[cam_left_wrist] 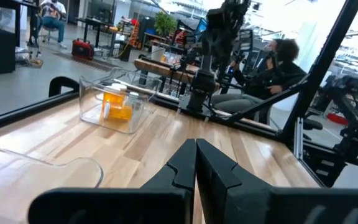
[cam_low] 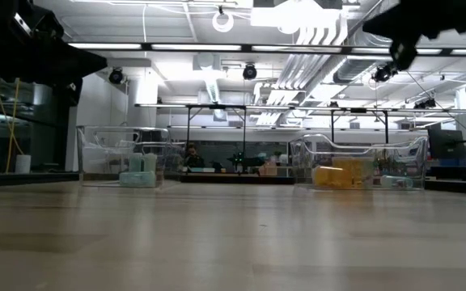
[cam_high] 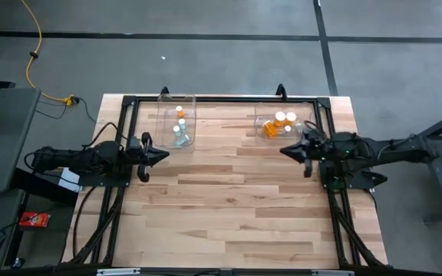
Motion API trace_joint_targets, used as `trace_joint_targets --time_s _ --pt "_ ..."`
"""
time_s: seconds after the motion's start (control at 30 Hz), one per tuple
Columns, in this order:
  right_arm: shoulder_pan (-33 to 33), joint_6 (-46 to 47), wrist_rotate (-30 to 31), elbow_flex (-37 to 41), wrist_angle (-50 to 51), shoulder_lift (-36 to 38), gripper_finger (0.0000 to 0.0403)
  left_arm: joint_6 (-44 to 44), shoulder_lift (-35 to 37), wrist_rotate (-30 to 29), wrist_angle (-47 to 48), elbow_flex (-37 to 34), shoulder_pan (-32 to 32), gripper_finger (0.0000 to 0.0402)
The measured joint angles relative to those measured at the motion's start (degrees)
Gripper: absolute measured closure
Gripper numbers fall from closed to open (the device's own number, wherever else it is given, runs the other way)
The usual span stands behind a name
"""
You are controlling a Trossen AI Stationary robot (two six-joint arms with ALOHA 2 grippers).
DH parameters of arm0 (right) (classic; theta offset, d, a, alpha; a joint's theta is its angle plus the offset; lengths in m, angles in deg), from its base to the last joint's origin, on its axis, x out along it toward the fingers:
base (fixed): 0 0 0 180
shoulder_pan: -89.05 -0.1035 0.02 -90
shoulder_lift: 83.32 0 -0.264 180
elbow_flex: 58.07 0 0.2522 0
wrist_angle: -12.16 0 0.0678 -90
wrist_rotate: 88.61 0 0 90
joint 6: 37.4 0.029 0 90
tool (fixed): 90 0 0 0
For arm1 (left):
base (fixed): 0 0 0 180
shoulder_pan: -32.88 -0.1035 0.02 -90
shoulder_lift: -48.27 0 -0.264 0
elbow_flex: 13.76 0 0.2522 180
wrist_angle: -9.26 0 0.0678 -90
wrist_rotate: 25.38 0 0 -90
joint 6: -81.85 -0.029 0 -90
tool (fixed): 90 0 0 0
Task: Pick and place medicine bottles into bin by pill shape (circle, oval)
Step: Return to Home Position
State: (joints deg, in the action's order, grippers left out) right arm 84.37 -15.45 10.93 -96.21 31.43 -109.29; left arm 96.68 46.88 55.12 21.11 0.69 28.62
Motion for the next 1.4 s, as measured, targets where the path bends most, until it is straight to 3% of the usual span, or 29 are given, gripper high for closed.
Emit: trace_joint_targets --time_s 0.3,0.6,0.93,1.4 --pt "1.59 -1.46 -4.89 14.24 -1.28 25.94 0.0403 0.00 0.00 -0.02 -0.02 0.00 0.00 0.0399" --pt "1.59 -3.95 -7.06 23.68 -12.55 25.15 0.0403 0.00 -0.74 0.02 -0.40 0.08 0.02 0.0398" --pt "1.59 -11.97 -5.05 23.81 -7.05 24.83 0.0403 0.00 -0.70 -0.03 -0.52 0.07 0.02 0.0398" --pt "1.59 -3.52 -5.05 23.81 -7.01 23.76 0.0403 -0.01 -0.70 -0.15 -0.46 0.07 0.02 0.0398"
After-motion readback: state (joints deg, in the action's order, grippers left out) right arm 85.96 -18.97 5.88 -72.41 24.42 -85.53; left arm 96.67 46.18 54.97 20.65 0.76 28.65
